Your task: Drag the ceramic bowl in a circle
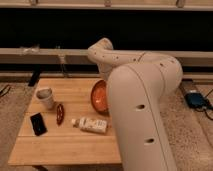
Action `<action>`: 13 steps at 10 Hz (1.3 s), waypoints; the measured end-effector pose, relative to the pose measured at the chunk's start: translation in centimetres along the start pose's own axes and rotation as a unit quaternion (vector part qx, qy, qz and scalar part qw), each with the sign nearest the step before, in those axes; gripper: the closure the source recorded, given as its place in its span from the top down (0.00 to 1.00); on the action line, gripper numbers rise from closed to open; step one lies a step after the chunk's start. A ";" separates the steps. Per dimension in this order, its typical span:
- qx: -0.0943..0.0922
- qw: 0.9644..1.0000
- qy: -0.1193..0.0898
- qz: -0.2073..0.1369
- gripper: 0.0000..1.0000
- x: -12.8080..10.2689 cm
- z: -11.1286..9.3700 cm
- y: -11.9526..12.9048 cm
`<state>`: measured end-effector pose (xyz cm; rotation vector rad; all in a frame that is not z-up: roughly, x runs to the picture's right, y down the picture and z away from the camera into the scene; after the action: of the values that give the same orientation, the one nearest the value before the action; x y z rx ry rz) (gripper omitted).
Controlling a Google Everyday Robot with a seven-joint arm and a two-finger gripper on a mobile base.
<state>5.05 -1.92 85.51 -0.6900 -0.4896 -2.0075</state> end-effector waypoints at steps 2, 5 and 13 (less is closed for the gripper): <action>-0.003 1.000 -0.003 -0.025 0.00 -1.2 -0.6 -1.6; 0.014 0.998 0.000 -0.066 0.00 -1.6 -1.1 -5.1; 0.052 0.987 0.017 -0.148 0.00 1.8 -1.8 -13.6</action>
<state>-8.05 2.53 84.43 -0.5416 -0.7052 -2.2475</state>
